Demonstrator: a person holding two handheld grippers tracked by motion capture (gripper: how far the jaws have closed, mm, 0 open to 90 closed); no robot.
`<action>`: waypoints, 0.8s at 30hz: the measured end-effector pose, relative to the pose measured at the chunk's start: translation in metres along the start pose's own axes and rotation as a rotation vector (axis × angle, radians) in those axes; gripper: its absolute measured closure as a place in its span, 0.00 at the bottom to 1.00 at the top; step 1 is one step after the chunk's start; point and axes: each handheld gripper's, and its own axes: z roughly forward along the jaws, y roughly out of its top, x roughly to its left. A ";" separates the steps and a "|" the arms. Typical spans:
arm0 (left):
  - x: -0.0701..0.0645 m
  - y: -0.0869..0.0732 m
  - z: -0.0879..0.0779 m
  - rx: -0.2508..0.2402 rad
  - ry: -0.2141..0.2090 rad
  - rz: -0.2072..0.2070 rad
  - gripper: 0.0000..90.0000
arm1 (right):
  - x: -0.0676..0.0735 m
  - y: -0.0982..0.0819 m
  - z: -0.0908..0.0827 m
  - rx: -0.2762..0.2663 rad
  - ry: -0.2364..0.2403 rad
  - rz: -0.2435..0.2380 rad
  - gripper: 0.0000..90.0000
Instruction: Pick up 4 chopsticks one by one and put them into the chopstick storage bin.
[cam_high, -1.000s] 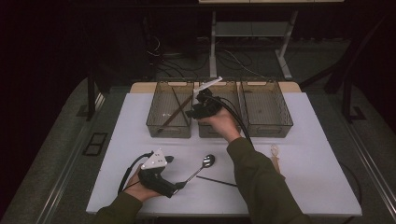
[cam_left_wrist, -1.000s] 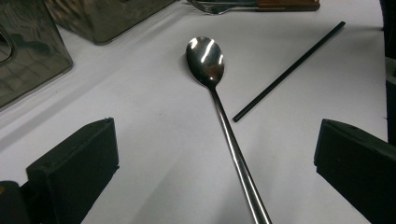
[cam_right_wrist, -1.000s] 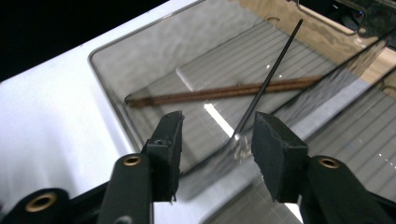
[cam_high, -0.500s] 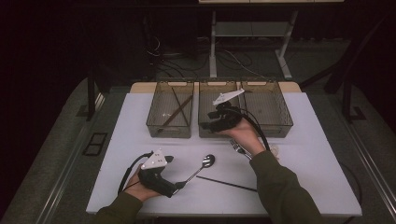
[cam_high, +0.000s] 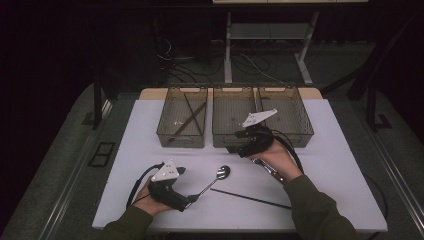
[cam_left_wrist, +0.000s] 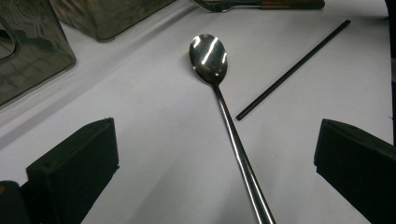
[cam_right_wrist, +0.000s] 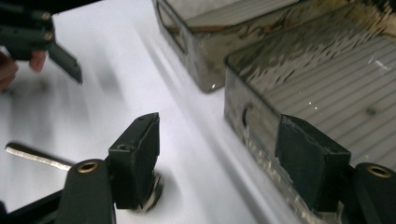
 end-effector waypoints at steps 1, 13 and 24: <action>0.000 0.000 0.000 0.000 0.000 0.000 0.00 | 0.001 -0.003 -0.002 0.002 0.003 -0.001 0.34; 0.001 0.000 0.000 0.005 0.006 0.002 0.00 | 0.016 -0.033 -0.024 0.013 0.039 -0.030 0.32; 0.000 0.000 -0.001 0.005 0.008 0.005 0.00 | 0.032 -0.060 -0.037 0.047 0.105 -0.059 0.35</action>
